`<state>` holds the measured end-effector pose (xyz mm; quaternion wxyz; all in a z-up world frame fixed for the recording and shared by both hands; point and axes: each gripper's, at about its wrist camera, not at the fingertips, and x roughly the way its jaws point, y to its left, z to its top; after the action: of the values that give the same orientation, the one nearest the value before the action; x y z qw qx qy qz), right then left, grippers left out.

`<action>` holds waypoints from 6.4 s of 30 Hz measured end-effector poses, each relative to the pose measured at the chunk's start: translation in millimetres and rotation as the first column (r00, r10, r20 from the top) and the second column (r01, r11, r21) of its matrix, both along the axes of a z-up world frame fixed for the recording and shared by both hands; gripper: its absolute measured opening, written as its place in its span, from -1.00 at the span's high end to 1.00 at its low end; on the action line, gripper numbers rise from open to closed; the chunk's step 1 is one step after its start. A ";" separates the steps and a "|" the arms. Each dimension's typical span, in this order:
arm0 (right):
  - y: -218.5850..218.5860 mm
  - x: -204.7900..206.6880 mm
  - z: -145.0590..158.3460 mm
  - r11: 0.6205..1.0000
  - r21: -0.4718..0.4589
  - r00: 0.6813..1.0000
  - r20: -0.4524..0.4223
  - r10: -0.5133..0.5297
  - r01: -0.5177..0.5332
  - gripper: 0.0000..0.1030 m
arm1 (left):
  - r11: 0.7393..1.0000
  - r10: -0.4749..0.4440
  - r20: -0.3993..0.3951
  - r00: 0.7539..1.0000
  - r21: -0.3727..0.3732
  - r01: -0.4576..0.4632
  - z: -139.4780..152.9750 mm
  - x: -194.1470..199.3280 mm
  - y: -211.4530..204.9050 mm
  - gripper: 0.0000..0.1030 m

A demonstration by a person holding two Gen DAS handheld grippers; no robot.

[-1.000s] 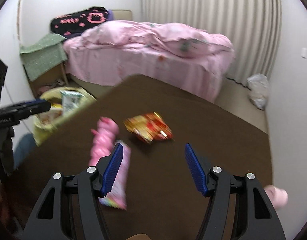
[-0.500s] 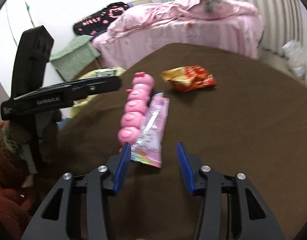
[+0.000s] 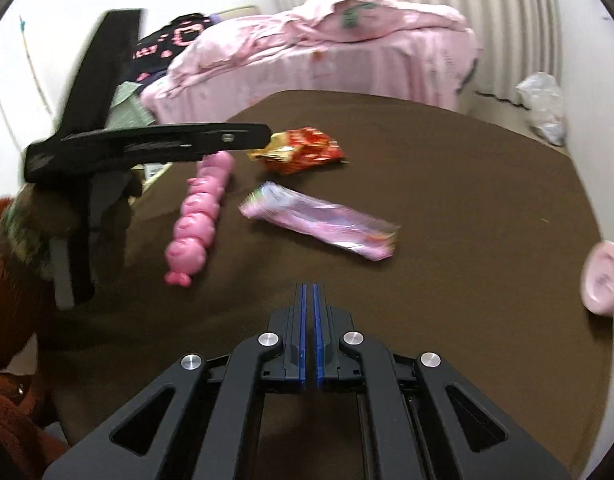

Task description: Collect trash

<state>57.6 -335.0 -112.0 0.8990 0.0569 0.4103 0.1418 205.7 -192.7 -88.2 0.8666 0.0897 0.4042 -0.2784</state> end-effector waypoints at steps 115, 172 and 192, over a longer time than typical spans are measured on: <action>194.7 16.9 110.4 0.957 -0.021 0.940 0.182 0.288 -0.289 0.08 | 0.755 0.655 0.210 0.726 -0.124 -0.644 83.5 -181.9 256.9 -0.76; 119.2 -82.0 101.6 0.997 -0.039 0.965 0.253 0.074 -0.066 0.08 | 0.831 0.543 0.280 0.791 -0.049 -0.553 98.1 -225.4 185.0 -0.76; 124.3 -96.8 108.8 0.996 -0.088 0.965 0.260 0.034 -0.011 0.08 | 0.858 0.508 0.259 0.822 -0.069 -0.509 98.2 -226.0 190.4 -0.76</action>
<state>-39.2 -210.7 -3.3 0.9452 -0.0056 0.2945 0.1407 -20.4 -2.3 10.0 0.9557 0.0169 0.2929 -0.0222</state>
